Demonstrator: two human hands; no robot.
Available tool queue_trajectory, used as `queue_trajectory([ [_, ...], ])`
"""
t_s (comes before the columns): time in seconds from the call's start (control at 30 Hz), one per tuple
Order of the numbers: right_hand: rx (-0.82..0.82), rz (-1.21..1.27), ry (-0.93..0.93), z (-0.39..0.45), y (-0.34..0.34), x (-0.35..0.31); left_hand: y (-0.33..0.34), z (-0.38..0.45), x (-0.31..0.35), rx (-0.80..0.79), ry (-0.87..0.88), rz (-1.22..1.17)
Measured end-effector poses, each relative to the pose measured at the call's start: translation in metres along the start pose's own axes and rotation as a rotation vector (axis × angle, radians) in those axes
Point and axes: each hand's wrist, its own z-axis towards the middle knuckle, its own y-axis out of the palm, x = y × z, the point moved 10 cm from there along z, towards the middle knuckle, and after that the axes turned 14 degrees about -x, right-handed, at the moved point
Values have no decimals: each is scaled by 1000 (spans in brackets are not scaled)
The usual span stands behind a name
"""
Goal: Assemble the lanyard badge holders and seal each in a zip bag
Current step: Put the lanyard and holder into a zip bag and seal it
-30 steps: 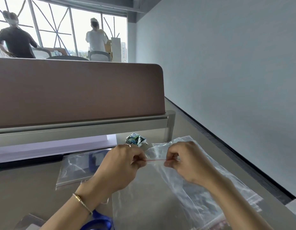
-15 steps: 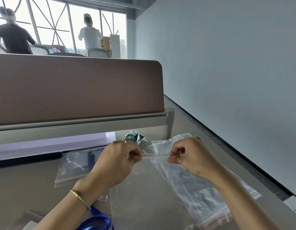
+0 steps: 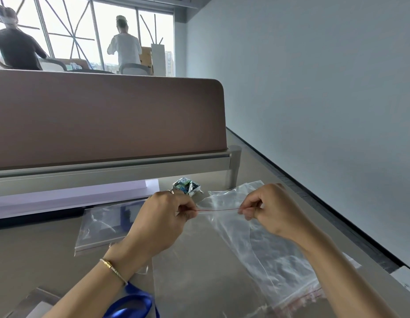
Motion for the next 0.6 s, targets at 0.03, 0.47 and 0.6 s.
queue_trajectory([
  [0.03, 3, 4, 0, 1, 0, 1, 1, 0, 0, 2, 2, 10],
  [0.47, 70, -242, 59, 3, 0, 16, 6, -2, 26, -38, 72, 195],
  [0.6, 63, -226, 2, -6, 4, -5, 5, -13, 48, -52, 64, 170],
])
